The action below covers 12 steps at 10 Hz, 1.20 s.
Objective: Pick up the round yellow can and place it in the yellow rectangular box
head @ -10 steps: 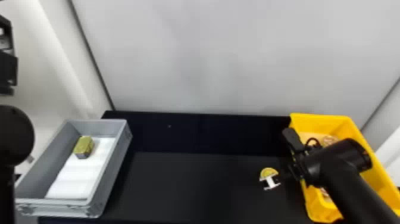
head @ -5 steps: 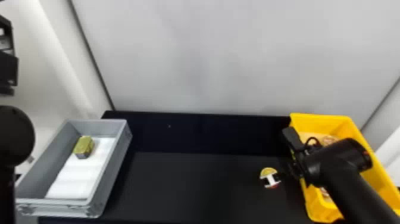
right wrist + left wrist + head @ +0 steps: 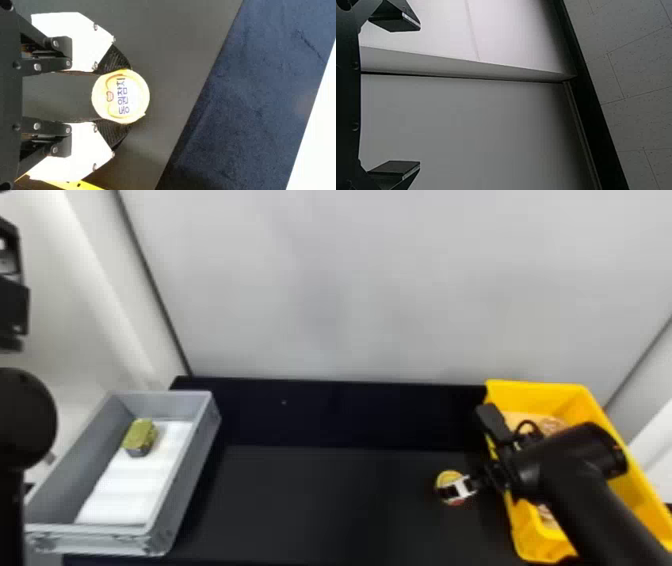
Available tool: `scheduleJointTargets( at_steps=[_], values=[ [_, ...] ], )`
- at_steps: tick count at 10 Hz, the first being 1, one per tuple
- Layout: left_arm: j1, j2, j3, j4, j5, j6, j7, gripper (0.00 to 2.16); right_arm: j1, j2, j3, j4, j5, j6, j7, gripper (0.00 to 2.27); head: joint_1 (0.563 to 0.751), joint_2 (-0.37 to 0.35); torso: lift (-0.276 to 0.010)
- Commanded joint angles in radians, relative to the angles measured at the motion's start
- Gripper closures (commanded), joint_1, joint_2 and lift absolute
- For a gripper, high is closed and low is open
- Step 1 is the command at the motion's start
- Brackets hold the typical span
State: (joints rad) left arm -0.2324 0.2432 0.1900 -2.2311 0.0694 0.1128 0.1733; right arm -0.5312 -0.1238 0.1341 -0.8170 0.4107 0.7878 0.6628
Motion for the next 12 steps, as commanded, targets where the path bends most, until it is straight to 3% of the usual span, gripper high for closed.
scheduleJointTargets(
  at_steps=[1,3,8,10,12],
  values=[
    [0.001,0.001,0.000,-0.001,0.000,0.002,0.000,0.07,0.005,0.000,-0.002,-0.011,0.001,0.003,0.003,0.77,0.694,0.054,-0.003],
    [0.008,-0.002,0.005,-0.005,0.001,0.005,0.000,0.07,0.026,-0.004,-0.002,-0.091,0.014,0.064,0.014,0.77,0.694,0.054,-0.003],
    [0.015,-0.005,0.014,-0.032,0.001,0.047,0.002,0.07,0.143,-0.033,-0.024,-0.683,0.189,0.400,0.154,0.77,0.694,0.054,-0.003],
    [0.013,-0.001,0.016,-0.044,0.000,0.070,0.002,0.07,0.137,-0.045,-0.050,-0.850,0.275,0.475,0.212,0.77,0.694,0.054,-0.003],
    [0.016,0.002,0.019,-0.053,-0.003,0.084,0.002,0.07,0.097,-0.079,-0.056,-0.923,0.351,0.509,0.261,0.77,0.694,0.054,-0.003]
  ],
)
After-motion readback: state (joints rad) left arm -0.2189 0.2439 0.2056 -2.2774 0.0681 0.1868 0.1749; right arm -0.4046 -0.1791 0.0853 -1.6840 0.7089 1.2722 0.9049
